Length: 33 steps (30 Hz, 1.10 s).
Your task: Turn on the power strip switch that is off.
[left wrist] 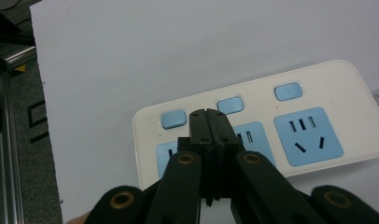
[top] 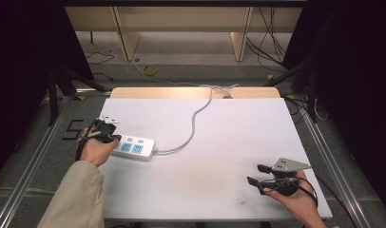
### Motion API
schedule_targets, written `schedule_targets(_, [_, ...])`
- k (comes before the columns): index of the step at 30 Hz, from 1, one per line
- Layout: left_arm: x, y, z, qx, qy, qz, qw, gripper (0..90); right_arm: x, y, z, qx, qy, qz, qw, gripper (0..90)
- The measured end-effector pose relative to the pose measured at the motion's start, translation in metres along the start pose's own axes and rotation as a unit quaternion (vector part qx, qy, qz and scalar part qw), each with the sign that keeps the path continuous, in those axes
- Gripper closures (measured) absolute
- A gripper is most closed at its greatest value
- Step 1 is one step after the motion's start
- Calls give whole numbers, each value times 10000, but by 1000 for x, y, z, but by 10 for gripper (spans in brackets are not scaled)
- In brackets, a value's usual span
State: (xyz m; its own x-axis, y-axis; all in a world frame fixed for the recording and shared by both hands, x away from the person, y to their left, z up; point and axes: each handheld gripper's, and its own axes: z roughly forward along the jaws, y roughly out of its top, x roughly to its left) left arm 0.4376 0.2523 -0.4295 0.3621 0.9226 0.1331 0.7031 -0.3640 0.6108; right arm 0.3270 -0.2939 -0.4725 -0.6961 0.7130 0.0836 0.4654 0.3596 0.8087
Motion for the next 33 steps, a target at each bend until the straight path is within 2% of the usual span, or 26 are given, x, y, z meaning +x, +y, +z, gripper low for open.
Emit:
schedule_targets(13, [8,4,11,93,81,-7,9999,899,0,-1,-1,-13,-3,4,10000,353])
schedule_targets(26, [12,12,14,125,128,146,9997,899,0,0,0,-14,10,-2,10000,352])
schedule_targets(33, [14,16,18,153,137,146,9997,899,0,0,0,-19,10,-5,10000,352])
